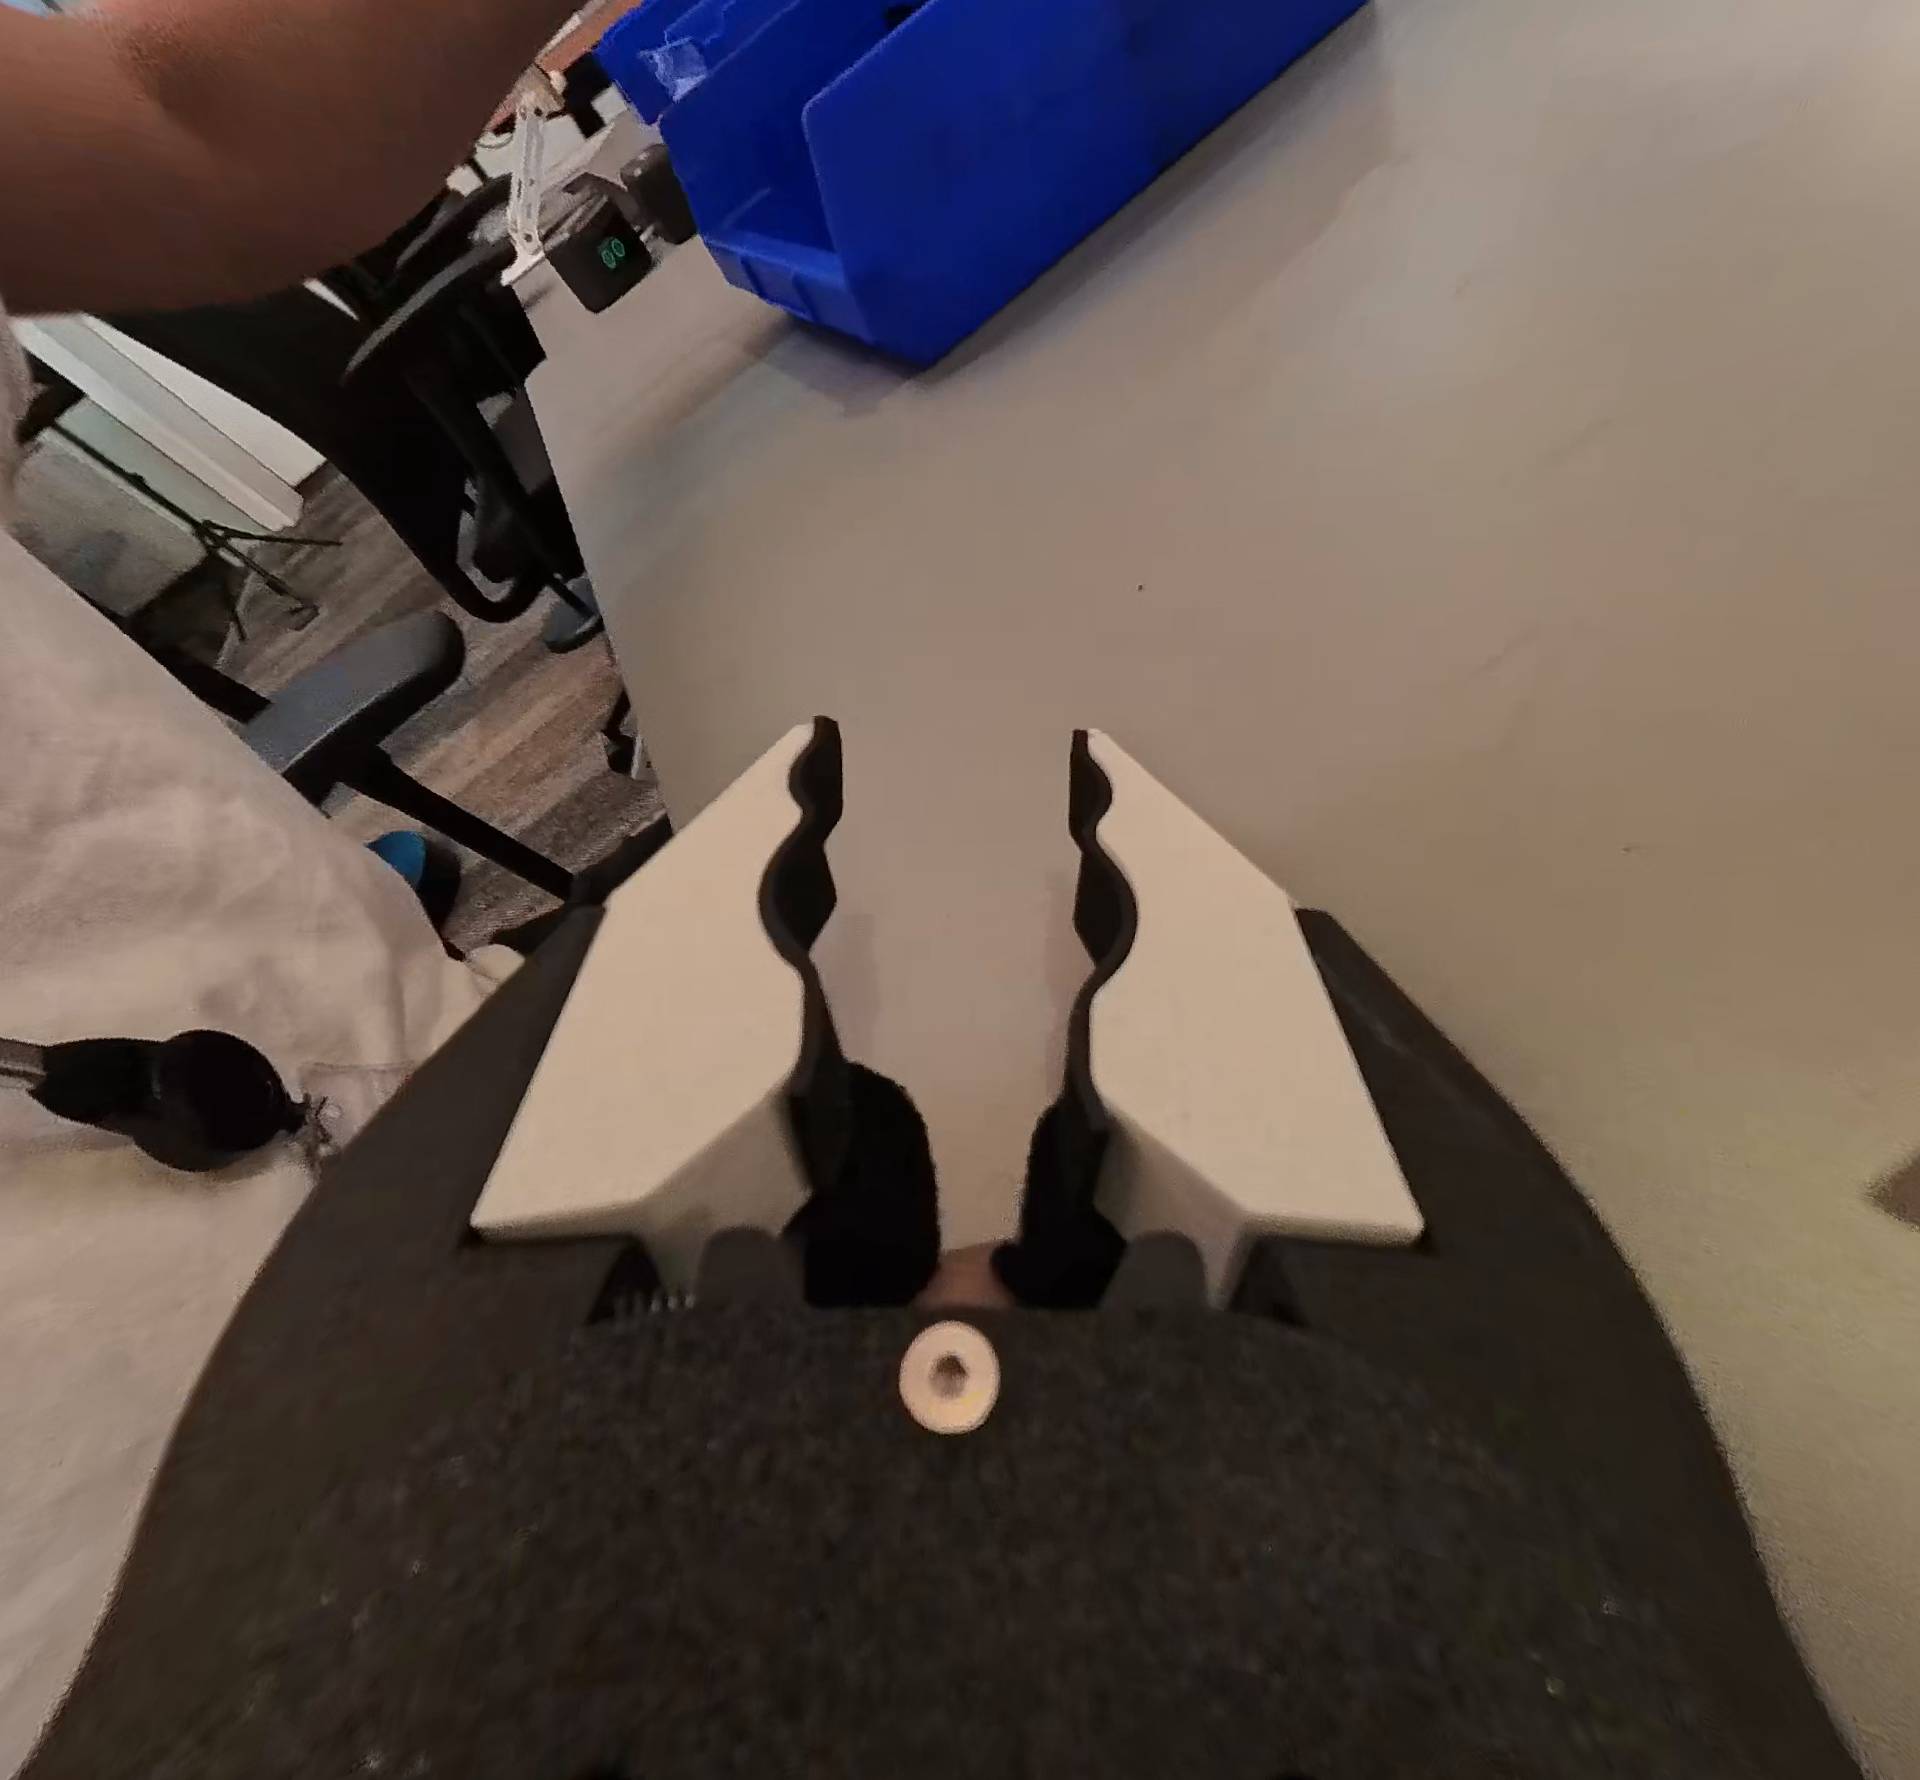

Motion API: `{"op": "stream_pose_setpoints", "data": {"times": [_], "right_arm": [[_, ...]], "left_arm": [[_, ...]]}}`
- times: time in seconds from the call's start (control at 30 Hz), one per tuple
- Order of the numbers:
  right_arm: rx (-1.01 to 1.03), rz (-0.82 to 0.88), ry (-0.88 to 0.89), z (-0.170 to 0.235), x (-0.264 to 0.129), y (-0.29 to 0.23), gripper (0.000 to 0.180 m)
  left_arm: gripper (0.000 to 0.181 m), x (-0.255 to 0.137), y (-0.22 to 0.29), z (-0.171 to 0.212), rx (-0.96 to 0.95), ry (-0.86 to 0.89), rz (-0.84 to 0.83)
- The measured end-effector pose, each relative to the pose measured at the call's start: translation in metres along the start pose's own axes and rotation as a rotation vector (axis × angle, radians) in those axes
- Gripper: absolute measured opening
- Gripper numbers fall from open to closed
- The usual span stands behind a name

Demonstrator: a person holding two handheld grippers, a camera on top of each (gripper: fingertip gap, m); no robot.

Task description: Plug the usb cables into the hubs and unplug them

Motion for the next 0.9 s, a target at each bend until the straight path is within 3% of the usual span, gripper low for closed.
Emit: {"op": "stream_pose_setpoints", "data": {"times": [0.13, 0.27, 0.37, 0.47, 0.7, 0.8, 0.9], "right_arm": [[0.007, -0.013, 0.004, -0.001, 0.001, 0.0, 0.043], [-0.033, 0.002, 0.0, -0.002, 0.001, -0.002, 0.042], [-0.122, 0.141, 0.011, -0.015, 0.001, 0.012, 0.043], [-0.18, 0.265, 0.097, -0.056, 0.001, 0.021, 0.05], [-0.425, 0.445, 0.3, -0.175, 0.017, 0.012, 0.048], [-0.41, 0.423, 0.277, -0.185, 0.034, 0.014, 0.047], [-0.342, 0.412, 0.307, -0.182, 0.04, 0.021, 0.034]], "left_arm": [[0.023, -0.038, -0.005, -0.008, 0.039, 0.149, -0.189], [0.022, -0.111, -0.003, -0.026, 0.078, 0.354, -0.475], [0.022, -0.166, 0.017, -0.044, 0.163, 0.483, -0.683], [0.022, -0.199, 0.06, -0.069, 0.321, 0.564, -0.839], [0.022, -0.196, 0.198, -0.128, 0.66, 0.692, -0.907], [0.021, -0.189, 0.24, -0.142, 0.742, 0.741, -0.904], [0.022, -0.187, 0.264, -0.145, 0.785, 0.783, -0.919]]}}
Point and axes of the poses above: each gripper's, where its closed fingertips meet, x out along the fingers, z out of its underside, y = z × x across the jaws, the point moved 4 cm from there along -x, back along the fingers, and after that the axes turned 8 degrees about -x, right-handed, at the moved point
